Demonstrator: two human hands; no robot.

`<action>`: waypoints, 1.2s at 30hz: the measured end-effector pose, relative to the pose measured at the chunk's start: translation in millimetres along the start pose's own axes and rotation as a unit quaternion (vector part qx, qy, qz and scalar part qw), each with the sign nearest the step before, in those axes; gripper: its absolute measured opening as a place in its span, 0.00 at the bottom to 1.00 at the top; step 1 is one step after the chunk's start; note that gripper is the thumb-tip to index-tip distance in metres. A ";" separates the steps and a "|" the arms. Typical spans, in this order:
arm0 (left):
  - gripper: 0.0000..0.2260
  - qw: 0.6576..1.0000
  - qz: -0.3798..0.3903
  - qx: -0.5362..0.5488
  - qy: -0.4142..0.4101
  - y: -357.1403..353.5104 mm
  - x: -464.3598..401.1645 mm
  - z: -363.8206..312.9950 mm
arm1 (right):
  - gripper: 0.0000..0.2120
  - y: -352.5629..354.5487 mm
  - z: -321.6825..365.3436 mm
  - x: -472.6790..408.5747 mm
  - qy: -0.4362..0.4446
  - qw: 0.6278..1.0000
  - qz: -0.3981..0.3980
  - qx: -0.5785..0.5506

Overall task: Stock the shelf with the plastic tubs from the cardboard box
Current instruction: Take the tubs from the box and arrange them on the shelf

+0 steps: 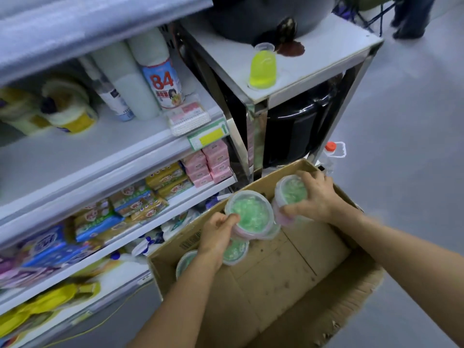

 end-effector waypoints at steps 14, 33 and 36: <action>0.16 0.975 -0.097 0.186 -0.079 160.9 160.5 -59.9 | 0.51 80.8 197.2 117.8 0.182 0.981 0.065 -0.023; 0.16 0.934 -0.200 0.220 -0.199 403.1 272.7 -163.1 | 0.38 126.1 506.2 178.9 0.457 0.887 0.018 -0.056; 0.14 0.929 -0.207 0.234 -0.198 425.0 267.2 -166.2 | 0.37 121.5 543.2 166.9 0.473 0.880 -0.029 -0.032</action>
Point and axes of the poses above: each hand's wrist, its own x-axis away from the middle knuckle, its own y-axis out of the back of the hand, z = x × y, the point moved 6 cm from there along -x, towards the middle knuckle, and after that the axes turned 7 degrees about -x, right-handed, at the moved point
